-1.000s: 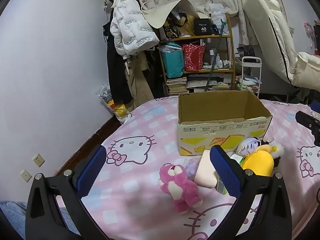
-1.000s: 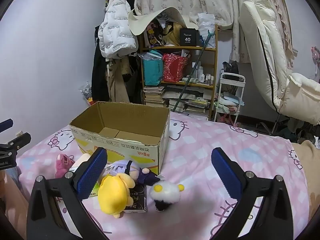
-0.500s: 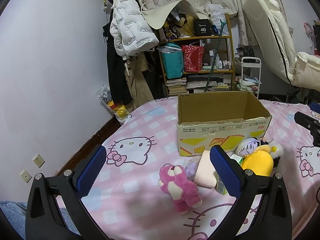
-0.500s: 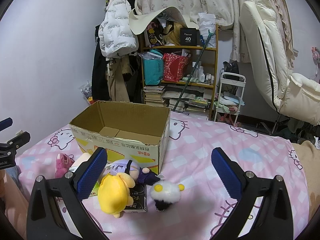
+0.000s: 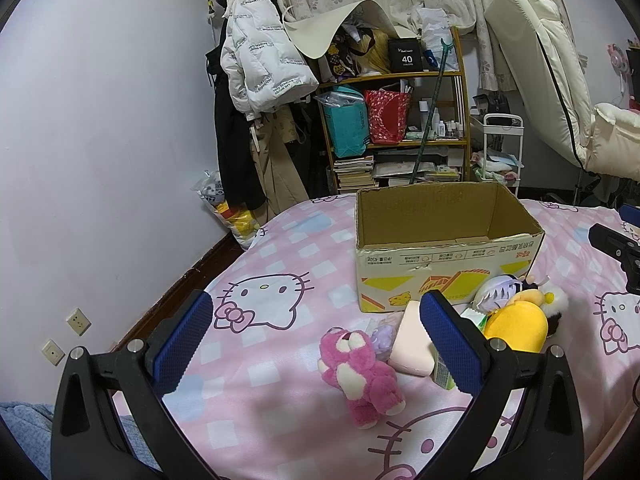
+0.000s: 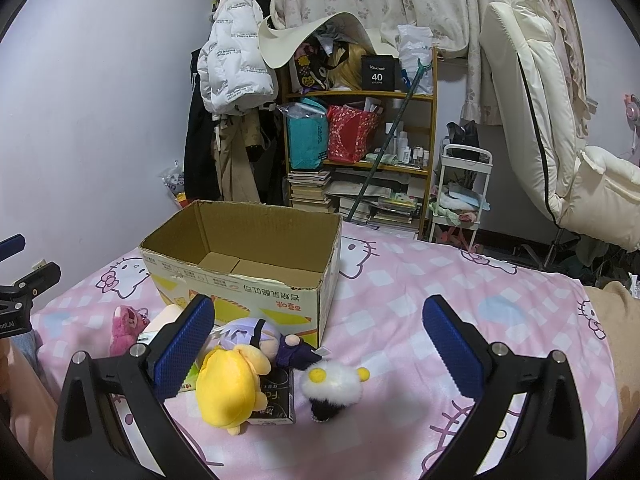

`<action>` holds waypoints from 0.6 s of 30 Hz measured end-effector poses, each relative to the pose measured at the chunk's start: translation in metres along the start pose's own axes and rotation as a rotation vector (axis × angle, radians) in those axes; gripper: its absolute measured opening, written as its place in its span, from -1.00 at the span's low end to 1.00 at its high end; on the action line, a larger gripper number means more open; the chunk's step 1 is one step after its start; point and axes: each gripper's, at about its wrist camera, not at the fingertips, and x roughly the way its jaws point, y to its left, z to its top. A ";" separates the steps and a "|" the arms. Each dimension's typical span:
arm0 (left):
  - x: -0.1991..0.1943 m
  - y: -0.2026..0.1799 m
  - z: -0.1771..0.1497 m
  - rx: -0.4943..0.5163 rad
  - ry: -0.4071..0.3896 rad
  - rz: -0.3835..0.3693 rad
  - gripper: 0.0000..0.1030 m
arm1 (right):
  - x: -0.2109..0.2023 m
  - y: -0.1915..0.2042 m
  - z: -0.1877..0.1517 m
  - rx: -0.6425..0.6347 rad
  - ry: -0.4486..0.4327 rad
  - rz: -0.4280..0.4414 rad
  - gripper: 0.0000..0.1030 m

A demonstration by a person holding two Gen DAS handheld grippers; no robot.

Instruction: Organize soft objects

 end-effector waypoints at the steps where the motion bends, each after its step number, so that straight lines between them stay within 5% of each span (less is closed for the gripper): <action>1: 0.000 0.000 0.000 0.000 0.000 0.000 0.98 | 0.000 0.000 0.000 0.000 0.000 -0.001 1.00; 18: 0.000 0.000 0.000 0.000 0.000 0.001 0.98 | 0.002 0.000 -0.001 0.000 0.002 -0.001 1.00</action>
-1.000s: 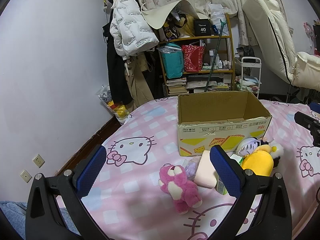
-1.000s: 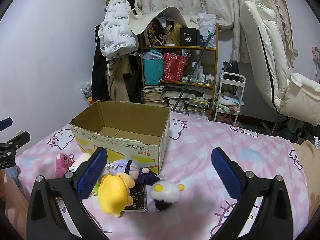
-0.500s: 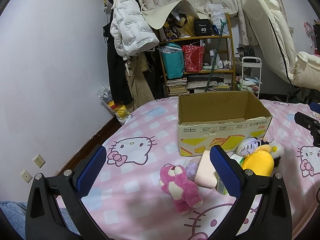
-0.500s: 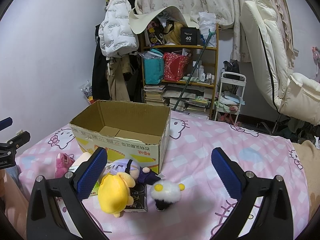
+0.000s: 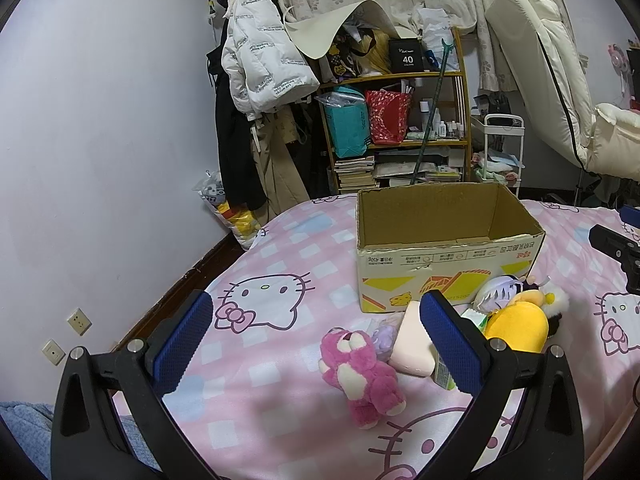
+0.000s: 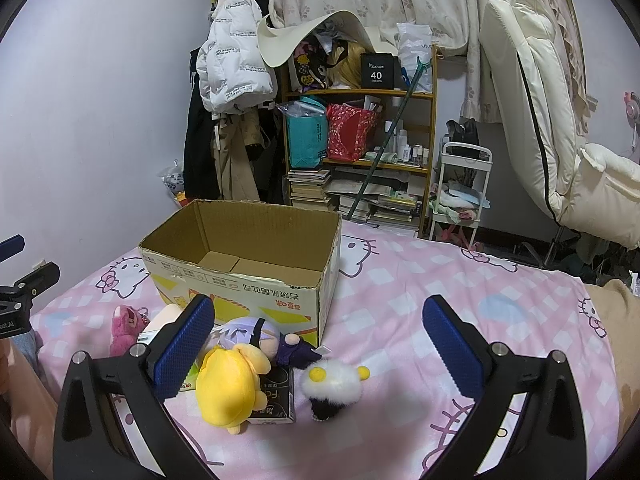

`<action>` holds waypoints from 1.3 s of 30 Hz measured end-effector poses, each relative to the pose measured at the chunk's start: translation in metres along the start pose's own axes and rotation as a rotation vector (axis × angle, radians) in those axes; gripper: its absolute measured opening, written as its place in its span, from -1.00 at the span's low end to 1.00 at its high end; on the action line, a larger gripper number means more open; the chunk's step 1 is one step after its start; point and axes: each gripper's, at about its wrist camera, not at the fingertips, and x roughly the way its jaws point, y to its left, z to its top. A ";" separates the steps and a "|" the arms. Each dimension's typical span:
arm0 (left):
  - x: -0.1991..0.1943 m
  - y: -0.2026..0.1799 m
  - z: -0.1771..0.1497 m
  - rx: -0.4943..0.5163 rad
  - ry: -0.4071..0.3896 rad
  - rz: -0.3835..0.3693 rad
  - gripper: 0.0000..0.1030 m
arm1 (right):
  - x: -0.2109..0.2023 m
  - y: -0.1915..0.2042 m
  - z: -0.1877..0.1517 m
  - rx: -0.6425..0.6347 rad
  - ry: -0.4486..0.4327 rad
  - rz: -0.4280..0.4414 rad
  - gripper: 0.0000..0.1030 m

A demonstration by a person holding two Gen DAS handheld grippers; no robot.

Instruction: Organize soft objects

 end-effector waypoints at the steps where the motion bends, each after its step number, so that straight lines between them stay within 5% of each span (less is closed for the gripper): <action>1: 0.000 -0.001 0.000 0.001 -0.001 0.000 0.98 | 0.000 0.000 0.000 0.000 0.000 0.001 1.00; 39: 0.004 0.001 -0.002 0.014 0.019 0.004 0.98 | 0.004 -0.003 0.002 0.000 0.007 0.000 1.00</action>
